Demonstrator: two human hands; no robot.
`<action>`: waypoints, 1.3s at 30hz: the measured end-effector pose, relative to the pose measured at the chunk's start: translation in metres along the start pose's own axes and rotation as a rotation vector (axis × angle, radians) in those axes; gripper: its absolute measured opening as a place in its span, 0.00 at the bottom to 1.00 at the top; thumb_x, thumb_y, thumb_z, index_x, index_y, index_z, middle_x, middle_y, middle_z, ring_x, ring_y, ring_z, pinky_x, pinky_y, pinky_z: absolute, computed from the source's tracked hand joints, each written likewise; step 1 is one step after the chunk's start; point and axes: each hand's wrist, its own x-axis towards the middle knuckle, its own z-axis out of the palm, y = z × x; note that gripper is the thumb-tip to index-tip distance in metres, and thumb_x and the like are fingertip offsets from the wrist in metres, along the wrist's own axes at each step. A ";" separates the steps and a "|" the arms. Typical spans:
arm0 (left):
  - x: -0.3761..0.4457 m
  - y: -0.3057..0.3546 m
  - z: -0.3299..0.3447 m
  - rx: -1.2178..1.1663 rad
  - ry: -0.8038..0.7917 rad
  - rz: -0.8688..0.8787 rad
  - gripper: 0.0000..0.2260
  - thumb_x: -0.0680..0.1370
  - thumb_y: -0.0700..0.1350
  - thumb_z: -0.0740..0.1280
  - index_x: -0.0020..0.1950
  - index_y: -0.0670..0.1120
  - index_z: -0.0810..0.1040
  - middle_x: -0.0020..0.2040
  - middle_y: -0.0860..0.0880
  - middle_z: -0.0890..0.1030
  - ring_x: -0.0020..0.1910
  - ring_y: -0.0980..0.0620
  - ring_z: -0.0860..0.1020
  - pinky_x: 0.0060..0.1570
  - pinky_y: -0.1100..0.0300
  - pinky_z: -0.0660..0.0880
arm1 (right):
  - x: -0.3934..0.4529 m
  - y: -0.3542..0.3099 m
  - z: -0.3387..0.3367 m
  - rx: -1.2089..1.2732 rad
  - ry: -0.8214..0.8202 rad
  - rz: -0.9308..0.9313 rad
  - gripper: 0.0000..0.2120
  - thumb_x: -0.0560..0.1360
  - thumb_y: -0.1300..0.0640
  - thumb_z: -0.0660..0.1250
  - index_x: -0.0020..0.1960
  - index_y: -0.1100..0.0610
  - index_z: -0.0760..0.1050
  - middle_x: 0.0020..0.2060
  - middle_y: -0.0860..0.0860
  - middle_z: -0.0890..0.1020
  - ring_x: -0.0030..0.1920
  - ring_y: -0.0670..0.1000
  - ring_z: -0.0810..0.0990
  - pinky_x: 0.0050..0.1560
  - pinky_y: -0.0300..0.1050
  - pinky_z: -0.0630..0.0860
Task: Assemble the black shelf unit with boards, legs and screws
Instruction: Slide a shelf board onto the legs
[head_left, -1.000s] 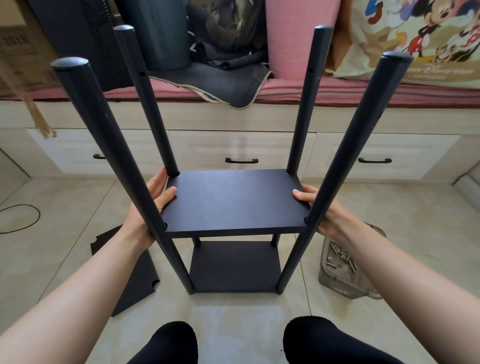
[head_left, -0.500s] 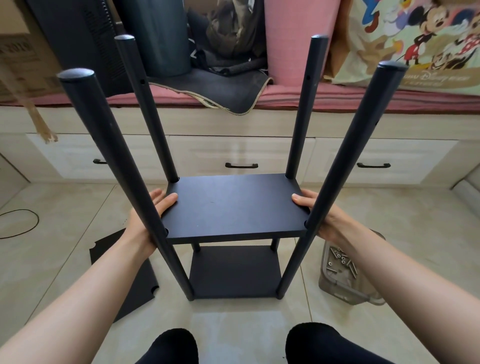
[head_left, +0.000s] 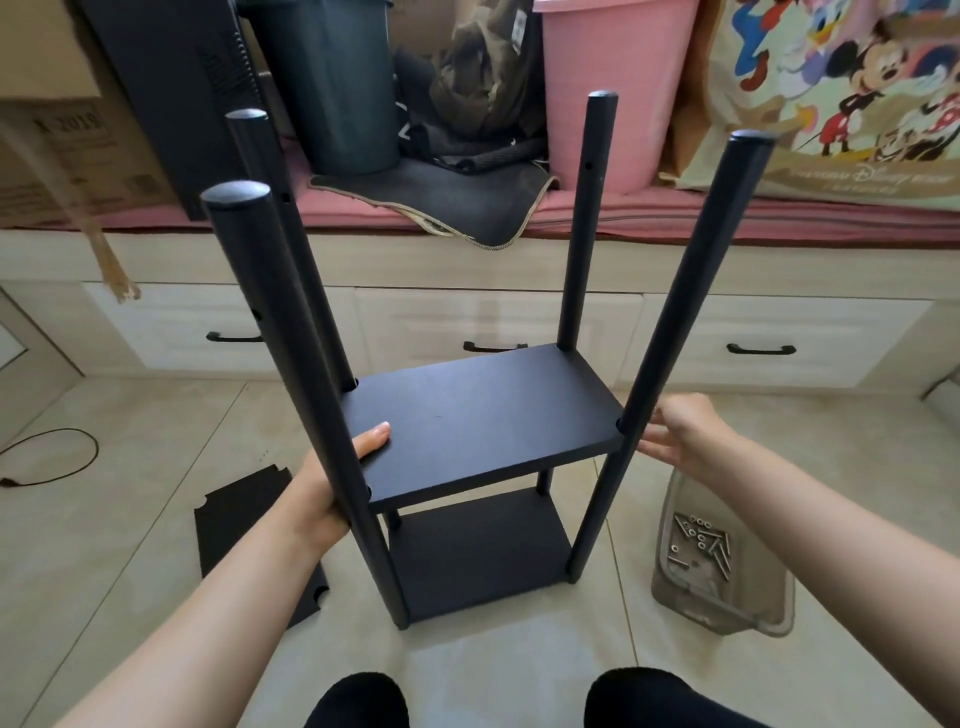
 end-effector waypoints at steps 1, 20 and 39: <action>-0.003 -0.002 0.003 -0.019 0.002 0.021 0.19 0.73 0.43 0.72 0.63 0.40 0.79 0.54 0.43 0.86 0.47 0.46 0.87 0.37 0.58 0.82 | -0.005 0.005 -0.004 -0.043 0.037 0.028 0.12 0.83 0.64 0.52 0.62 0.65 0.69 0.46 0.59 0.80 0.39 0.56 0.84 0.31 0.46 0.79; -0.036 -0.070 0.070 -0.350 0.397 0.225 0.11 0.77 0.36 0.73 0.57 0.47 0.79 0.46 0.48 0.87 0.42 0.50 0.86 0.36 0.58 0.82 | -0.144 0.029 0.069 0.091 -0.548 0.247 0.15 0.79 0.59 0.68 0.62 0.65 0.73 0.52 0.64 0.83 0.54 0.61 0.83 0.59 0.55 0.78; -0.065 -0.088 0.075 -0.109 -0.100 0.025 0.21 0.78 0.40 0.70 0.70 0.44 0.71 0.60 0.42 0.84 0.56 0.41 0.84 0.50 0.51 0.82 | -0.108 0.046 0.031 0.189 -0.683 0.175 0.17 0.79 0.64 0.65 0.67 0.60 0.72 0.57 0.60 0.83 0.51 0.58 0.85 0.48 0.53 0.82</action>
